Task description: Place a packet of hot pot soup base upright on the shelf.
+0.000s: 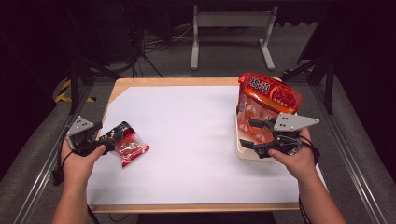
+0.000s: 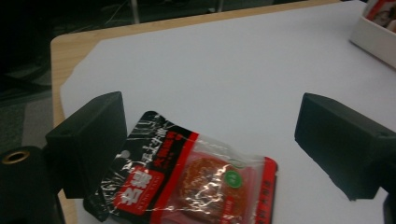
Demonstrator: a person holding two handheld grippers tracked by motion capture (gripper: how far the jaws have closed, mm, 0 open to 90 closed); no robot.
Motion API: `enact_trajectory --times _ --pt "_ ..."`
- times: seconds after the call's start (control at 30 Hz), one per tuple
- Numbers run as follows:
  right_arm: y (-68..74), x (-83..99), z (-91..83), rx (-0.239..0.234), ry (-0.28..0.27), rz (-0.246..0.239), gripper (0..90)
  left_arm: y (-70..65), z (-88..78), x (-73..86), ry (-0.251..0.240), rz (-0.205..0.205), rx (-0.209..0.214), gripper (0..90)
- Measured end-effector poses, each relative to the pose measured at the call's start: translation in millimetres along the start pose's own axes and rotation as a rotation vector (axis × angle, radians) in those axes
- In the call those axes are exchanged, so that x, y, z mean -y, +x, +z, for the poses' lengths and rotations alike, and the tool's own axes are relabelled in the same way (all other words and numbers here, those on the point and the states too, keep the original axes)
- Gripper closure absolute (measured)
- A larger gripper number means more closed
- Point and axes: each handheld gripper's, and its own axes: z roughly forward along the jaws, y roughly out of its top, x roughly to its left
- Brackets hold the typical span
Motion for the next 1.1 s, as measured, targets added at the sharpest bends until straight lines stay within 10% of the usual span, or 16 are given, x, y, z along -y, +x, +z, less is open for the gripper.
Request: enact_trajectory --times 0.37,1.1 --pt "4.4 0.1 9.0 -0.027 0.015 -0.013 24.7 37.1 23.0 15.5 0.05 -0.079 -0.083 11.9" --pt "7.7 2.7 15.9 -0.053 0.028 -0.016 24.1 68.6 49.9 46.6 0.183 -0.194 -0.057 14.3"
